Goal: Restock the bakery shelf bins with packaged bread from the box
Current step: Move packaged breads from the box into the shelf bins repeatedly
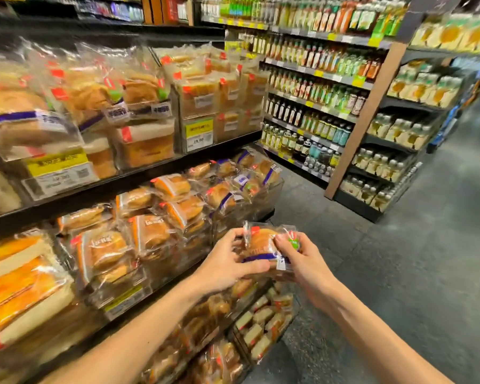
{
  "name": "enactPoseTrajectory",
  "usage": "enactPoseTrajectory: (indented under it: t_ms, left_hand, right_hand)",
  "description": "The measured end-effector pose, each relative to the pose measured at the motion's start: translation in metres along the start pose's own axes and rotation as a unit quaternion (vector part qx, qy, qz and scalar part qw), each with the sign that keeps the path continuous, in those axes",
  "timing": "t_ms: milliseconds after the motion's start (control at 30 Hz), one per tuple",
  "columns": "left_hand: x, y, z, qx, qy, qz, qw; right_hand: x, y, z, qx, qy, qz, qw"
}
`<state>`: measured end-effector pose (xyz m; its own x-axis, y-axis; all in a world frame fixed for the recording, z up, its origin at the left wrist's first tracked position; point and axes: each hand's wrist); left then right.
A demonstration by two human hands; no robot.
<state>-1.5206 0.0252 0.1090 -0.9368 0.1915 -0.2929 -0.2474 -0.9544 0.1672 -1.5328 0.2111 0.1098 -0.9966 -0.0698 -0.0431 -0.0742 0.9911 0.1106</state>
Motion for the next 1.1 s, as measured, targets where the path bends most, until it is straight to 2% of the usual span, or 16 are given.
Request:
enactPoseTrajectory:
  t_ms: [267,400,567,700,767,867,1100]
  left_hand:
    - [0.085,-0.002,0.028,0.018,0.007,0.116,0.993]
    - [0.119,0.005,0.037,0.004,-0.029,0.190,0.981]
    - [0.160,0.008,0.052,0.014,-0.011,0.279,0.960]
    - [0.190,0.007,0.070,0.026,0.017,0.352,0.935]
    - [0.203,0.014,0.077,0.060,0.035,0.374,0.925]
    - [0.221,0.029,0.078,0.154,0.062,0.399,0.902]
    - [0.253,0.041,0.080,0.364,0.116,0.402,0.832]
  right_hand:
    - [0.107,0.022,-0.001,-0.020,-0.006,-0.051,0.999]
    - [0.154,0.033,-0.013,-0.034,0.033,-0.142,0.989]
    - [0.232,0.049,-0.020,-0.147,0.147,-0.255,0.944]
    - [0.294,0.050,-0.033,-0.248,0.233,-0.290,0.894]
    - [0.320,0.041,-0.033,-0.301,0.278,-0.283,0.867]
    - [0.343,0.029,-0.033,-0.363,0.296,-0.285,0.836]
    - [0.370,0.015,-0.028,-0.444,0.321,-0.277,0.789]
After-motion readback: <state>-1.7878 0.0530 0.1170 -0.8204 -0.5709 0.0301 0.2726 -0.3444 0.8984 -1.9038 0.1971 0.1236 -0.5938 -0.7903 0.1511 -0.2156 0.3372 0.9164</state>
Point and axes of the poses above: each hand's wrist, its own x-axis towards the middle knuckle, its own y-axis out of the back of the hand, z = x × y, and after that the axes turned 10 degrees about y, right-handed
